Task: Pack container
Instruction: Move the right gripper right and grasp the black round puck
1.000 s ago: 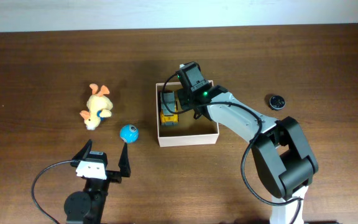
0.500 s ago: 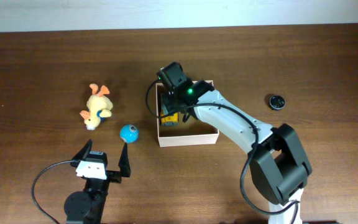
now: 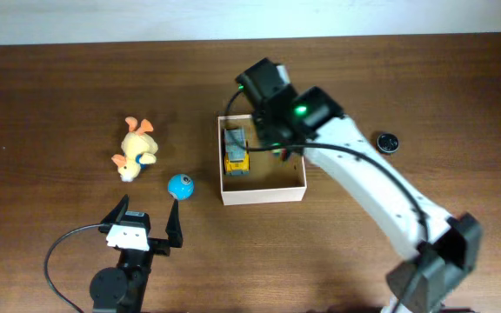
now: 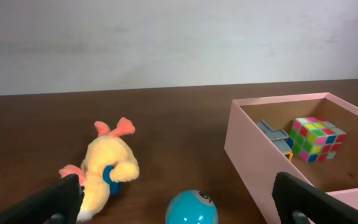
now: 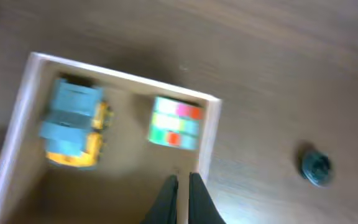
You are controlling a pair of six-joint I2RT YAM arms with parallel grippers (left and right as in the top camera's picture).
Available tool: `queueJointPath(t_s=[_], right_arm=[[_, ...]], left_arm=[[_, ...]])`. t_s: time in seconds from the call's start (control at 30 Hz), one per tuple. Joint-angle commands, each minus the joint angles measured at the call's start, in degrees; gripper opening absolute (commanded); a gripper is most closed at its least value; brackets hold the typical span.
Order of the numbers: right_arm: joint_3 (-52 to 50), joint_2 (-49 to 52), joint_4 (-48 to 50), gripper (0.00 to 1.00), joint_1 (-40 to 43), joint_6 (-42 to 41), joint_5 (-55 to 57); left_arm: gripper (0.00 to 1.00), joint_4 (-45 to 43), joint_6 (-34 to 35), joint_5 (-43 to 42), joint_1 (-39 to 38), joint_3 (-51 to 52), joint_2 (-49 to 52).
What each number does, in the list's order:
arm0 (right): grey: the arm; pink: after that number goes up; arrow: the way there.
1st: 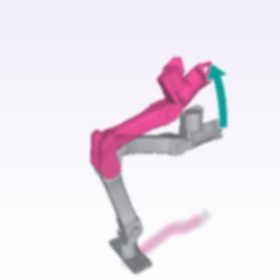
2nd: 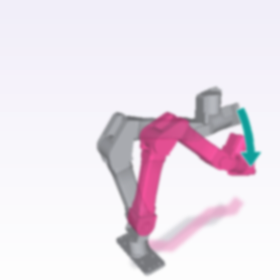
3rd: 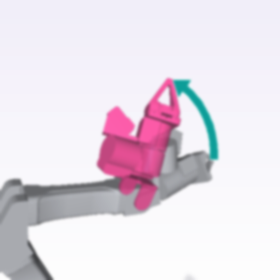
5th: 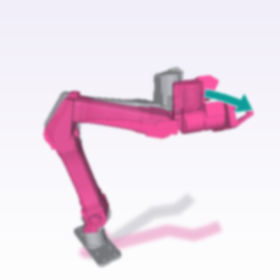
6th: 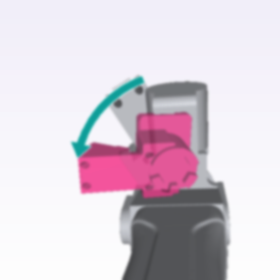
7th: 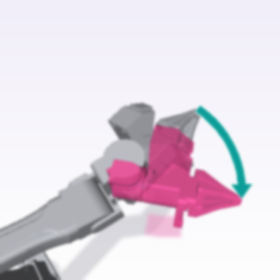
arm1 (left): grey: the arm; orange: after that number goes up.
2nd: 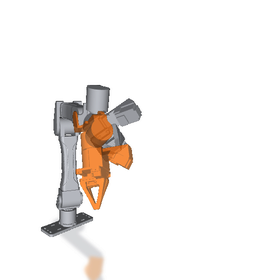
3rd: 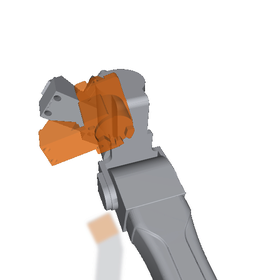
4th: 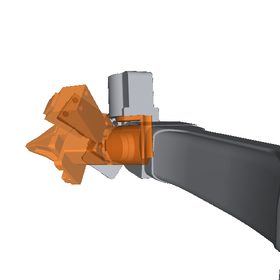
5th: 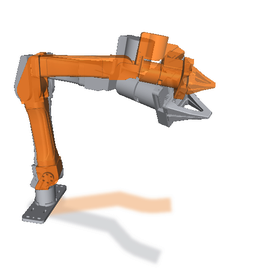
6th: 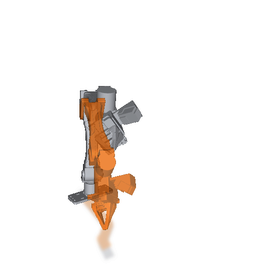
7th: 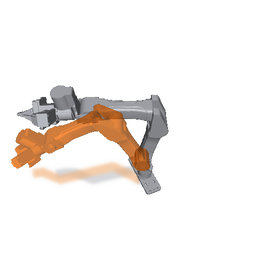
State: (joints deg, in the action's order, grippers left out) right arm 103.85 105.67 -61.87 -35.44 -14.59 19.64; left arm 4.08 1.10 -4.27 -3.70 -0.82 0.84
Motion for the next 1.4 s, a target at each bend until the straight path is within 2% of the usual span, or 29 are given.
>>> queueJointPath(t_s=[0.0, 0.23, 0.33, 0.43, 0.5, 0.6, 0.8, 0.97, 1.13, 1.37], right_arm=[[1.22, -4.31, -5.07, 0.04, 5.77, -5.33, 5.01], [0.11, -4.79, -10.12, 0.07, 17.9, -5.62, 0.92], [-2.08, -4.79, -9.2, 0.25, 22.67, -4.39, -1.99], [-5.33, -4.79, -7.48, 0.34, 27.41, -4.31, -5.81], [-8.74, -4.79, -5.09, 0.43, 30.88, -4.31, -9.88], [-13.97, -4.79, -1.16, 0.62, 33.92, -4.31, -13.31], [-24.3, -4.79, 7.28, 0.71, 37.62, -0.31, -16.98], [-29.68, -4.76, 13.29, 0.72, 38.93, 5.42, -17.68], [-32.24, -4.7, 17.92, 0.72, 39.58, 7.13, -16.79], [-32.61, -3.69, 22.14, 0.82, 41.4, 7.34, -16.0]], left_arm=[[0.99, 0.07, -0.9, -0.44, 0.28, 0.31, -0.55], [0.99, 0.07, -0.9, -0.44, 0.28, 0.31, -0.55], [0.99, 0.07, -0.9, -0.44, 0.28, 0.31, -0.55], [0.99, 0.07, -0.9, -0.44, 0.28, 0.31, -0.55], [0.99, 0.07, -0.9, -0.44, 0.28, 0.31, -0.55], [0.99, 0.07, -0.9, -0.44, 0.28, 0.31, -0.55], [0.99, 0.07, -0.9, -0.44, 0.28, 0.31, -0.55], [0.99, 0.07, -0.9, -0.44, 0.28, 0.31, -0.55], [0.99, 0.07, -0.9, -0.44, 0.28, 0.31, -0.55], [0.99, 0.09, -0.9, -0.44, 0.28, 0.31, -0.55]])
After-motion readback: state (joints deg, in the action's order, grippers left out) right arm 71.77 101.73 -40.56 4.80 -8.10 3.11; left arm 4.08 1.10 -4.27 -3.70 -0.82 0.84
